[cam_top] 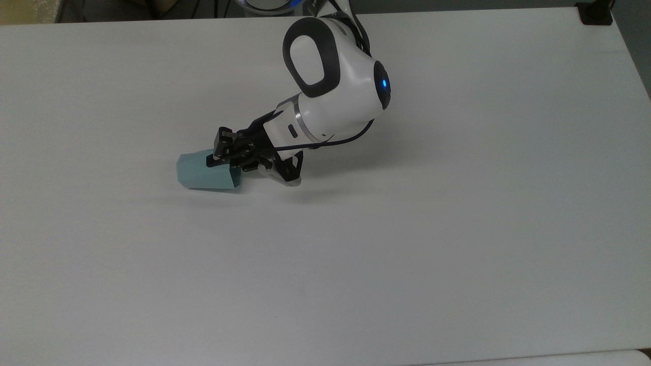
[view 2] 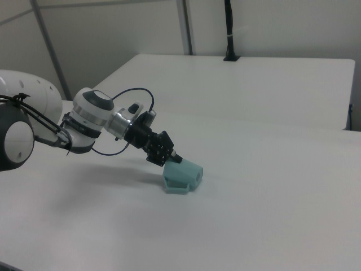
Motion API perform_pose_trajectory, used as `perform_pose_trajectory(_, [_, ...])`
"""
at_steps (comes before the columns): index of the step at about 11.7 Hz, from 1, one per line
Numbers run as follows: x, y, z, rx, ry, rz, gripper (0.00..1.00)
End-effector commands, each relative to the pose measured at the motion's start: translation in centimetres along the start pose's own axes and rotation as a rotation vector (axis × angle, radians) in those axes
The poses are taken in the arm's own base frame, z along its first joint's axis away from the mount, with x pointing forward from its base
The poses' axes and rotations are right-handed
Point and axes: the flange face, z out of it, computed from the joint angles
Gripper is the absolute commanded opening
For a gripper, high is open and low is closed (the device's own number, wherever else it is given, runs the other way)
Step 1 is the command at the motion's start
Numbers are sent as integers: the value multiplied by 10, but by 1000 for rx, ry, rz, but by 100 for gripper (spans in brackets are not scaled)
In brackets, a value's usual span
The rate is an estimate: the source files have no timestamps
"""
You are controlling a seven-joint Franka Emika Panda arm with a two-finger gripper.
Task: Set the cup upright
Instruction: 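Close the gripper on the cup's base end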
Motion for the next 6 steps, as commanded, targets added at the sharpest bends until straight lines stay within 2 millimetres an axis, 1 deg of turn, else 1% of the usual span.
perform_pose_trajectory(1, [-11, -37, 25, 37, -22, -50, 0])
perform_pose_trajectory(2, [-11, -40, 27, 38, -27, -56, 0])
perform_pose_trajectory(3, [-11, -38, 25, 41, -27, -59, 0])
perform_pose_trajectory(6, [-2, -8, 6, 83, -24, -83, 0])
